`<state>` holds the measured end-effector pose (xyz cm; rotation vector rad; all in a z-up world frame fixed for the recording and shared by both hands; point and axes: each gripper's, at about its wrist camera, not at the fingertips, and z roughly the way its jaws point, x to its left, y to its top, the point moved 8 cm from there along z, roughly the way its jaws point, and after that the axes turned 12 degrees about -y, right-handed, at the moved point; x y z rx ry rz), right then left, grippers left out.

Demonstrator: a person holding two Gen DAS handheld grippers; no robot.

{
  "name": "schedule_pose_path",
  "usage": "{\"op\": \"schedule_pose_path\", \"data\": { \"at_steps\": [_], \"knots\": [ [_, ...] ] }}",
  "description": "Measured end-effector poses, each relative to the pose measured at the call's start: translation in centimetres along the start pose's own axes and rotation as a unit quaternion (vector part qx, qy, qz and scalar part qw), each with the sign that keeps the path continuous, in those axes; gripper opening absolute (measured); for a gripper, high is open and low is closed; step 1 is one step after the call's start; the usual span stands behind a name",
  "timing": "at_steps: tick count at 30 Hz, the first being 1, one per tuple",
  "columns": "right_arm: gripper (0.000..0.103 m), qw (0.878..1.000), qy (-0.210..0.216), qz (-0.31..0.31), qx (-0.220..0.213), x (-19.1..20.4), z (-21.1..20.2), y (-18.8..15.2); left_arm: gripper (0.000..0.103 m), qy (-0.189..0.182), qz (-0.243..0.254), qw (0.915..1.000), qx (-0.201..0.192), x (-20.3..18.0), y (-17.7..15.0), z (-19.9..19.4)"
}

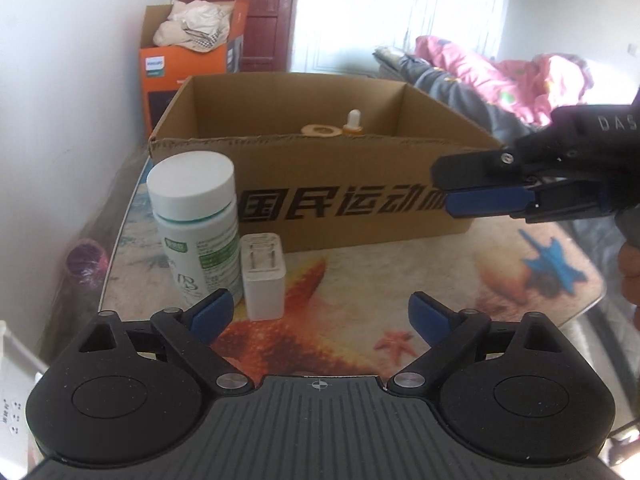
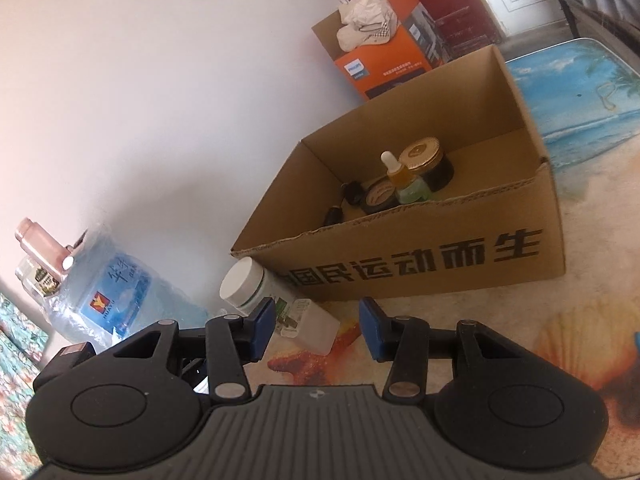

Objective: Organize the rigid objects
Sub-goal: 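Move the right gripper to the white plug charger on the table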

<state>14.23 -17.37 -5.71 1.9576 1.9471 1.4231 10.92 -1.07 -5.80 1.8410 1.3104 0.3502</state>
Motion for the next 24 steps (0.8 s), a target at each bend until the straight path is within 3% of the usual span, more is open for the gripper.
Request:
{"op": "schedule_pose_path", "data": {
  "at_steps": [8,13,15,20,24],
  "knots": [
    [0.038,0.999,0.015,0.026,0.043,1.2,6.6,-0.3,0.064,0.035,-0.005,0.9994,-0.001,2.2,-0.3,2.1],
    [0.031,0.997,0.009,0.043,0.065,1.0,9.8,-1.0,0.052,0.033,-0.013,0.9994,-0.003,2.8,-0.5,2.9],
    [0.030,0.996,0.010,0.048,0.074,1.1,10.7,-1.4,0.043,0.033,-0.011,0.9994,-0.006,2.9,-0.5,3.0],
    [0.028,0.995,0.021,0.060,0.082,1.1,11.3,-1.9,0.032,0.027,-0.014,0.9995,-0.010,3.1,-0.6,2.8],
    [0.026,0.995,0.016,0.063,0.077,0.7,10.8,-2.1,0.030,0.017,-0.008,0.9998,-0.009,2.5,-0.7,2.8]
  ]
}}
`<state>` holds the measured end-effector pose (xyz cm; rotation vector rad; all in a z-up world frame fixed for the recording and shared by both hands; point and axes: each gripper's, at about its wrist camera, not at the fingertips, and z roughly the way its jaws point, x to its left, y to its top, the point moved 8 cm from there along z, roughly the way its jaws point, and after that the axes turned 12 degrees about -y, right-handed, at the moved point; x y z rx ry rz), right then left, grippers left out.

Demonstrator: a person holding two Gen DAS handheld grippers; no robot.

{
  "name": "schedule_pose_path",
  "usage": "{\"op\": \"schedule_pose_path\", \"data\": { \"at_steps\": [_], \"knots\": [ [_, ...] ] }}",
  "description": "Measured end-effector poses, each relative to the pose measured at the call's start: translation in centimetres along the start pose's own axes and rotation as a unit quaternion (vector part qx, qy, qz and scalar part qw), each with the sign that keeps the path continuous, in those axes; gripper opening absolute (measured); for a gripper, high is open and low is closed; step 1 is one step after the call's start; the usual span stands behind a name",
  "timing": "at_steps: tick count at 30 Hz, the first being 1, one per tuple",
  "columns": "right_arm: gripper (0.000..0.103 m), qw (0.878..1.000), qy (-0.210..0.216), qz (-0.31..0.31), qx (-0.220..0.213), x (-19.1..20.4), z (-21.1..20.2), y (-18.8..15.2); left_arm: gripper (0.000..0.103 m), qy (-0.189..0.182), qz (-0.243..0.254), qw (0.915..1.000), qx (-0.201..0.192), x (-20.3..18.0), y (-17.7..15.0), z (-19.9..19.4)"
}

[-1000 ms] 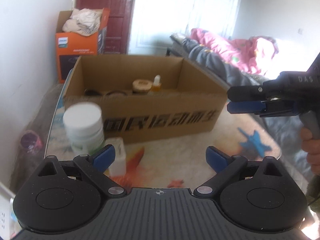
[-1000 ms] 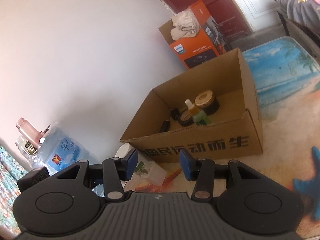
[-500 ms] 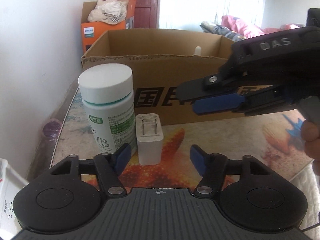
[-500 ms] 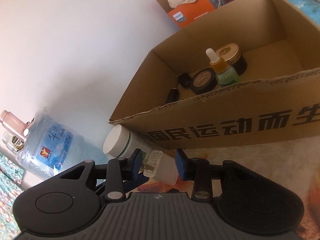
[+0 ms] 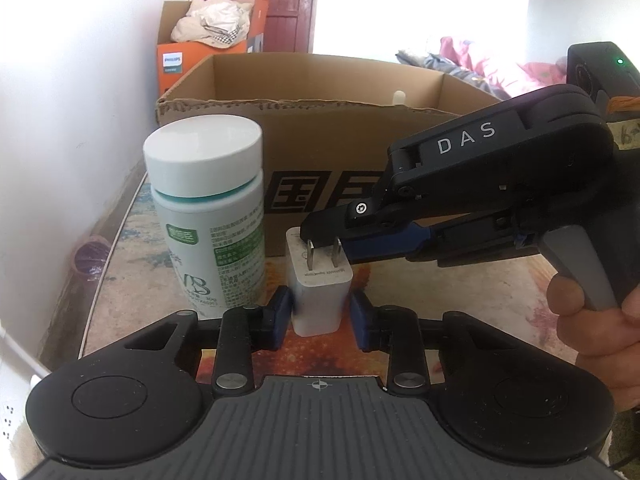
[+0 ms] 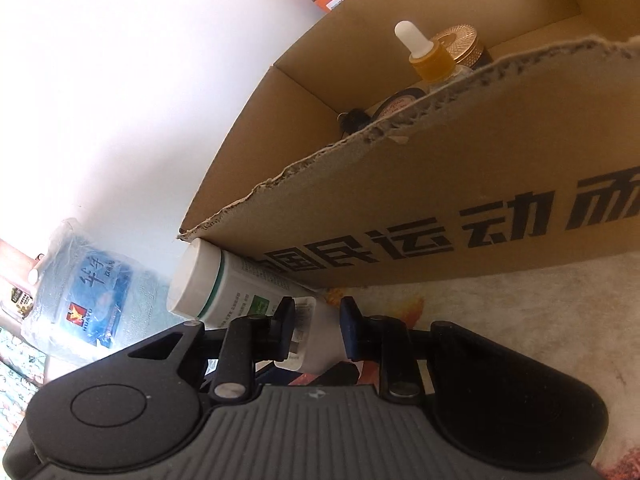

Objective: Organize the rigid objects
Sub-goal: 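Move the right gripper to the white plug charger on the table, then grasp the white plug charger with the right gripper and lift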

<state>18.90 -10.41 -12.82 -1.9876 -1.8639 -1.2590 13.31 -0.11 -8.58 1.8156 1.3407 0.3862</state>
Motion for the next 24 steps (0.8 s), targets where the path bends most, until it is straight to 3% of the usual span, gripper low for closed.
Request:
{"op": "schedule_pose_path", "data": {
  "at_steps": [10,20,24],
  "knots": [
    [0.026,0.999,-0.022,0.031,-0.021,-3.2,-3.9,-1.3,0.030,-0.053,0.037,0.9977,0.018,-3.8,-0.1,0.9],
    [0.027,0.994,-0.063,0.078,-0.053,-7.6,-9.0,-2.2,0.030,-0.121,0.077,0.9889,0.039,-8.6,-0.7,1.9],
    [0.028,0.992,-0.065,0.087,-0.058,-8.5,-9.9,-2.6,0.030,-0.129,0.086,0.9869,0.044,-9.7,-0.8,2.2]
  ]
}}
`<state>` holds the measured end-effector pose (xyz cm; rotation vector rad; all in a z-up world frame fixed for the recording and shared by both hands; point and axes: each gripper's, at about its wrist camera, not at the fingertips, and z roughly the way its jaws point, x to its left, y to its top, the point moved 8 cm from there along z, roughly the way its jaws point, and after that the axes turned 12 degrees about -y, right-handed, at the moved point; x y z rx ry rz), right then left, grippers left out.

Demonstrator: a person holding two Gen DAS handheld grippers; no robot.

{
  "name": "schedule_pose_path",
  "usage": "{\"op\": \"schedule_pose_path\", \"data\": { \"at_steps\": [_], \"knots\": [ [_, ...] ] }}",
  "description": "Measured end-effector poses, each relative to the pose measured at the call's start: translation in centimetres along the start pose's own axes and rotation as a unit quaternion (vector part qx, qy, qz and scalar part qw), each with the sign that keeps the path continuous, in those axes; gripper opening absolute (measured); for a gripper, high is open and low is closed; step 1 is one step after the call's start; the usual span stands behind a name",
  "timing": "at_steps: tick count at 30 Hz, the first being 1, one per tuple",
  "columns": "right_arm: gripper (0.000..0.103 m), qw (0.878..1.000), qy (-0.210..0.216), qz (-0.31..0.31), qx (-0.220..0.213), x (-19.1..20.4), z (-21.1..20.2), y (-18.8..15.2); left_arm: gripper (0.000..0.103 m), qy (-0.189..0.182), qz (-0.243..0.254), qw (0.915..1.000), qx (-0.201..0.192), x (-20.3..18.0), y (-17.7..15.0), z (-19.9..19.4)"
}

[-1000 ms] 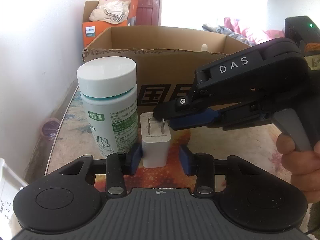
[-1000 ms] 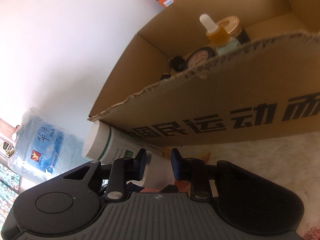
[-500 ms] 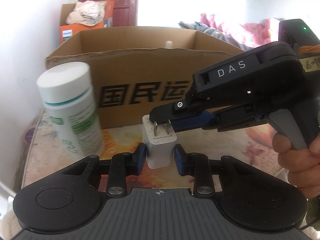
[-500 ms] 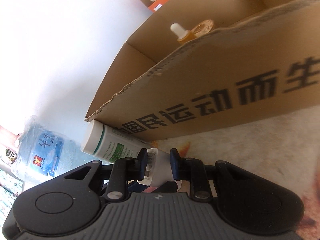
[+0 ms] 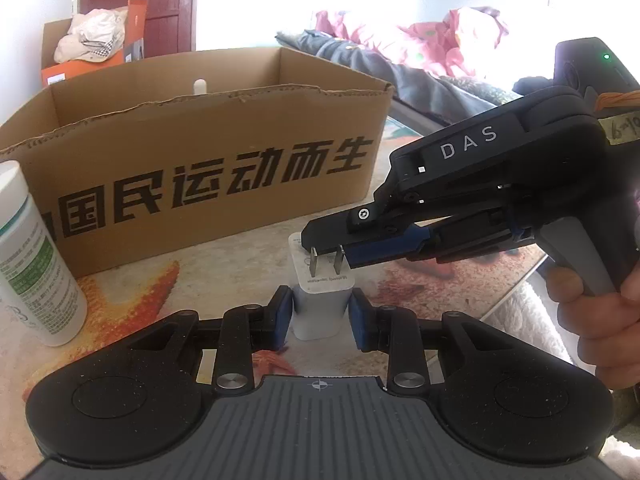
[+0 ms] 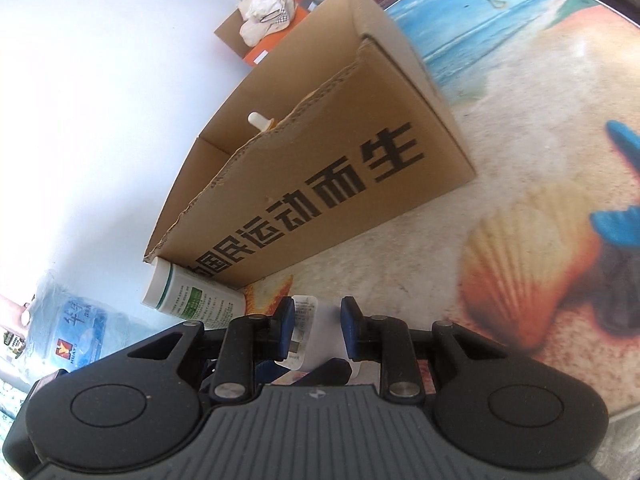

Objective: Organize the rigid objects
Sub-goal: 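Grasp the white plug charger with the right gripper and lift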

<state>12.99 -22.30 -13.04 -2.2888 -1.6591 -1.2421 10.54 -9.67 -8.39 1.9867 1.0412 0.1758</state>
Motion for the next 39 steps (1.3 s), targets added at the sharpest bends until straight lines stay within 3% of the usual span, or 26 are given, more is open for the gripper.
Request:
{"op": "schedule_pose_path", "data": {
  "at_steps": [14,25,32,39],
  "knots": [
    [0.028,1.000,0.018,0.017,0.008,-0.9,-0.1,0.1,0.032,0.024,0.026,0.9990,0.026,-0.4,1.5,2.2],
    [0.030,0.999,0.035,0.019,0.006,-1.1,0.1,0.0,0.026,0.046,0.030,0.9982,0.026,-0.7,1.5,2.9],
    [0.030,0.999,0.044,0.002,-0.011,0.1,-1.3,0.2,0.026,0.057,0.033,0.9978,0.008,-1.0,2.1,1.6],
    [0.030,0.994,0.078,-0.049,-0.050,4.2,-4.6,2.2,0.026,0.081,0.048,0.9949,-0.037,-1.8,5.3,-2.0]
  ]
}}
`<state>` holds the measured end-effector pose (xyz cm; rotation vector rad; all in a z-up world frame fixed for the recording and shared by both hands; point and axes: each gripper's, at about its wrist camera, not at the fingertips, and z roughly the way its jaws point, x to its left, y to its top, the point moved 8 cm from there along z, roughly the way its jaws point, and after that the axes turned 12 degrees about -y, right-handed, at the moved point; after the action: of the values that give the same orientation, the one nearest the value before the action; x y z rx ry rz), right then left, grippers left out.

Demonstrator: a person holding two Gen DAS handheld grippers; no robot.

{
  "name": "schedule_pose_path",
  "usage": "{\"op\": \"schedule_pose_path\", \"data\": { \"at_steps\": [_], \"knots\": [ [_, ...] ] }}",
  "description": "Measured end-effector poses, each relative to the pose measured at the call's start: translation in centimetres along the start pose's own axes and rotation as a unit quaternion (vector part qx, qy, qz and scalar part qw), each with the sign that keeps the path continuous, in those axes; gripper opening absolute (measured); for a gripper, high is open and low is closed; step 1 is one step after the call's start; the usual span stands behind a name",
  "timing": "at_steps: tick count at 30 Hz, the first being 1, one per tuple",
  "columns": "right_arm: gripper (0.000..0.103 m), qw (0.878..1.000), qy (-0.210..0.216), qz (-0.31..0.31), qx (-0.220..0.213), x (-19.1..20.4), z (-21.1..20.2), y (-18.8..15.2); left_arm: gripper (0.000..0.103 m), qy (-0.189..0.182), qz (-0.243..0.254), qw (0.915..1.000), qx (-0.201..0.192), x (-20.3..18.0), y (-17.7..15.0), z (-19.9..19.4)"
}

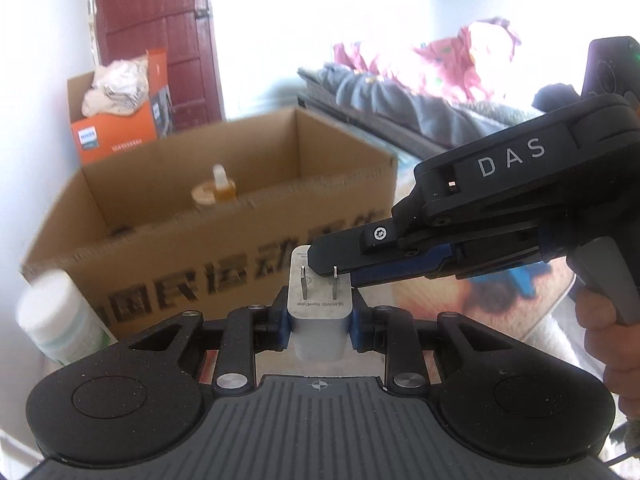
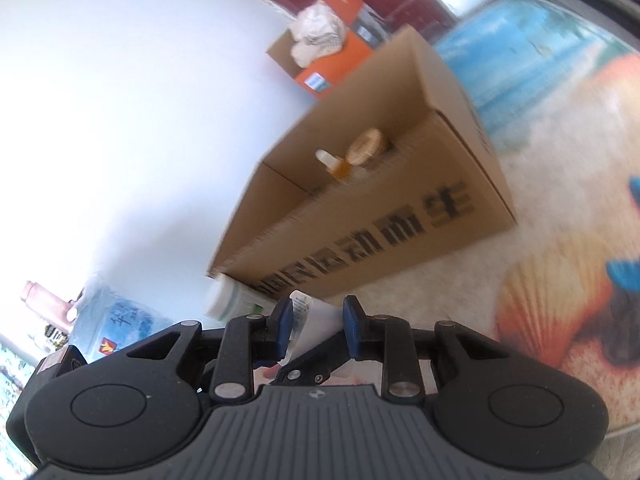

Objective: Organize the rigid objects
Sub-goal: 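Grasp the white plug charger with the right gripper and lift, then carry the white charger into the box and open the right gripper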

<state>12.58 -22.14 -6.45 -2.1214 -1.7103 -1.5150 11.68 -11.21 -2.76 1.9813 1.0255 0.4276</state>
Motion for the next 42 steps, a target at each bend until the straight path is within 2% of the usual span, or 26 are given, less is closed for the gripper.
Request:
{"op": "schedule_pose_path", "data": {
  "at_steps": [6,11,18,25,36,42],
  "knots": [
    [0.030,0.997,0.023,-0.058,-0.035,4.0,-1.3,4.2,0.026,0.016,0.005,0.9988,-0.046,0.9,4.7,-1.8],
    [0.031,0.996,0.019,-0.082,-0.034,5.0,-0.7,8.0,0.026,0.016,-0.001,0.9985,-0.051,2.2,7.8,-0.4],
    [0.031,0.996,-0.020,-0.086,0.001,3.1,3.0,12.0,0.026,-0.012,-0.046,0.9988,-0.011,4.8,9.5,4.3],
    [0.031,0.994,-0.054,-0.085,0.050,0.2,7.1,13.9,0.026,-0.037,-0.100,0.9933,0.043,6.5,9.2,8.4],
    [0.031,0.984,-0.107,-0.129,0.057,-0.8,11.0,19.6,0.026,-0.032,-0.137,0.9867,0.081,9.2,12.5,13.2],
    [0.031,0.977,-0.138,-0.151,0.068,-2.0,13.2,21.1,0.026,-0.033,-0.180,0.9780,0.101,10.2,12.6,15.8]
  ]
}}
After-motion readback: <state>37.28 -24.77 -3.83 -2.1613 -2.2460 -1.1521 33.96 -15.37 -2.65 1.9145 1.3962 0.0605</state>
